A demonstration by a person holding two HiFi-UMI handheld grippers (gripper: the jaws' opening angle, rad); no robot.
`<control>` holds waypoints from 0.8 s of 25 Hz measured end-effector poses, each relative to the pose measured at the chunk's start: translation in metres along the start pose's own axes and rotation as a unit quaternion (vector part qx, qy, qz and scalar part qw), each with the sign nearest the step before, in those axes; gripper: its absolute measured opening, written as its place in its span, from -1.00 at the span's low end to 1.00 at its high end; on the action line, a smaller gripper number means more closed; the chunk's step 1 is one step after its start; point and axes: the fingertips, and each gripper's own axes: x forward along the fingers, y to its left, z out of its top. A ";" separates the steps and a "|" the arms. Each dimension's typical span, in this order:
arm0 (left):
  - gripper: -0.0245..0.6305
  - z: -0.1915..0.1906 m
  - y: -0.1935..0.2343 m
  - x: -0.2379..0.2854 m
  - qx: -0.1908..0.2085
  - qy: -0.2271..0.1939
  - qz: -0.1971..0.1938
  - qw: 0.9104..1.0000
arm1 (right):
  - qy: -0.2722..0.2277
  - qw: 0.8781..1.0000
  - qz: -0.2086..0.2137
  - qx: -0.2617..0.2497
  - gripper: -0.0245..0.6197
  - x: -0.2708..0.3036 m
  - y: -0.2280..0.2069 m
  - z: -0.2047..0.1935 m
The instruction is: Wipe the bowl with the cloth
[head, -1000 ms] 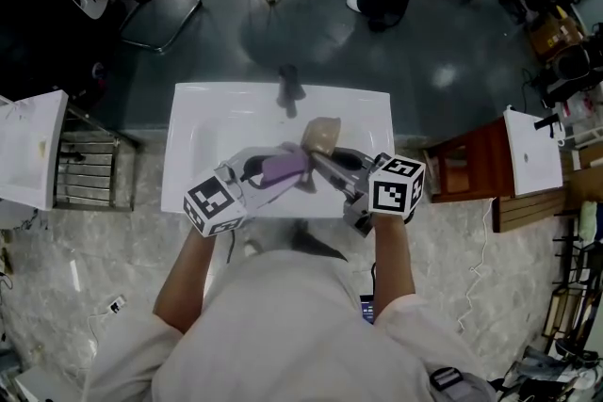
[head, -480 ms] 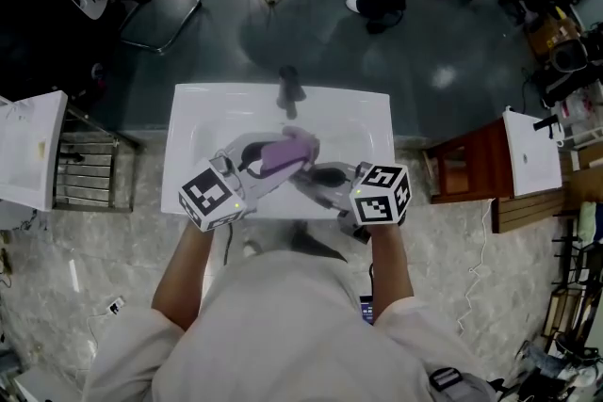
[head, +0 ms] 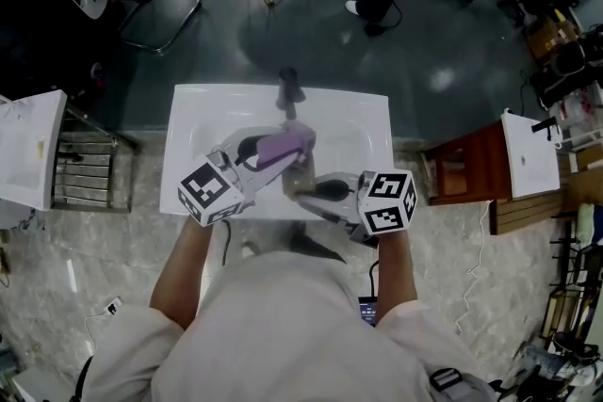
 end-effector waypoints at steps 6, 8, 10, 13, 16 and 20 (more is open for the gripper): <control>-0.56 -0.009 0.005 0.000 -0.017 0.005 0.007 1.000 | -0.001 0.999 0.045 -0.017 -0.86 -0.002 0.017 -0.004; -0.56 -0.014 0.006 0.001 -0.024 0.011 0.007 1.000 | -0.006 0.997 0.066 -0.023 -0.85 -0.003 0.025 -0.004; -0.56 -0.021 0.007 0.001 -0.029 0.020 0.002 0.999 | -0.015 0.995 0.090 -0.025 -0.83 -0.004 0.033 -0.002; -0.56 -0.029 0.007 0.001 -0.036 0.028 -0.001 0.999 | -0.026 0.993 0.112 -0.025 -0.82 -0.006 0.041 -0.002; -0.56 -0.039 0.008 -0.001 -0.042 0.035 0.004 0.998 | -0.041 0.992 0.121 -0.025 -0.82 -0.010 0.044 0.000; -0.56 -0.053 0.011 -0.003 -0.047 0.047 0.009 0.998 | -0.073 0.988 0.133 -0.025 -0.85 -0.019 0.048 0.009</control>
